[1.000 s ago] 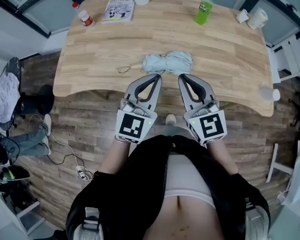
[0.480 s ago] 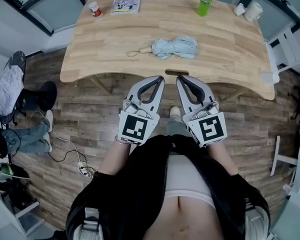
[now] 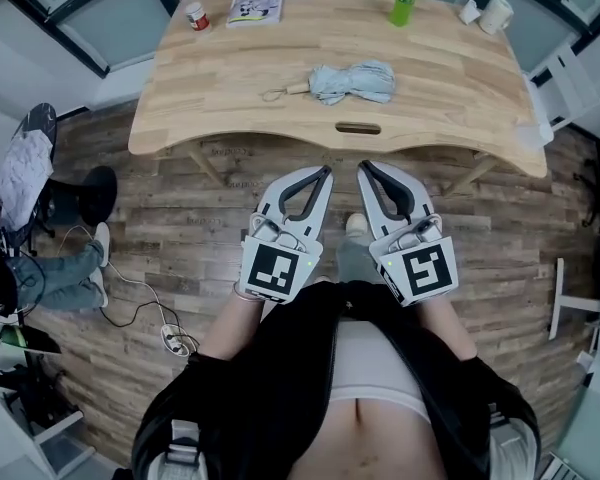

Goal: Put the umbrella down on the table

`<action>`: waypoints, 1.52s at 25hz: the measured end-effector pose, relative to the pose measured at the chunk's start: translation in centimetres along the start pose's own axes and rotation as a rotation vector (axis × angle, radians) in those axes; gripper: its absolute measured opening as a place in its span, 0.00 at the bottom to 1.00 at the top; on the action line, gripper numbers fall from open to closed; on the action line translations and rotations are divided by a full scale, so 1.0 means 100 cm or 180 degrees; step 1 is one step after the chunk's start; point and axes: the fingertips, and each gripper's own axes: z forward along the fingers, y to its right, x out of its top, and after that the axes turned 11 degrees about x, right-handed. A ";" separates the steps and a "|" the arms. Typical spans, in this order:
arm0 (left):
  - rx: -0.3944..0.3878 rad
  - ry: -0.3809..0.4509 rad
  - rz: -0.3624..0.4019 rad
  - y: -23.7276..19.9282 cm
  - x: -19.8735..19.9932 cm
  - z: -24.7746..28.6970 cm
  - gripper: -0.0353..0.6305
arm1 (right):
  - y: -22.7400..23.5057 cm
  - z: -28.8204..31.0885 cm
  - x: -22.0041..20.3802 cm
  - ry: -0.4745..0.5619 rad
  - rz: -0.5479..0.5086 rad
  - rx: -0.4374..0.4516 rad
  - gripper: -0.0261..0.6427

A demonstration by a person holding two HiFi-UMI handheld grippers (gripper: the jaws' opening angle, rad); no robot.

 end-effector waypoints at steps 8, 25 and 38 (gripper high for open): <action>0.0020 0.0087 0.0008 0.020 0.012 -0.016 0.06 | -0.021 -0.023 0.005 0.0054 0.0034 0.0043 0.09; -0.0093 0.0138 0.0033 0.045 0.022 -0.041 0.06 | -0.049 -0.053 -0.002 -0.0001 0.0091 -0.0047 0.09; 0.0041 0.0142 -0.0123 0.100 0.039 -0.094 0.06 | -0.072 -0.139 0.012 0.0051 0.0100 -0.0135 0.09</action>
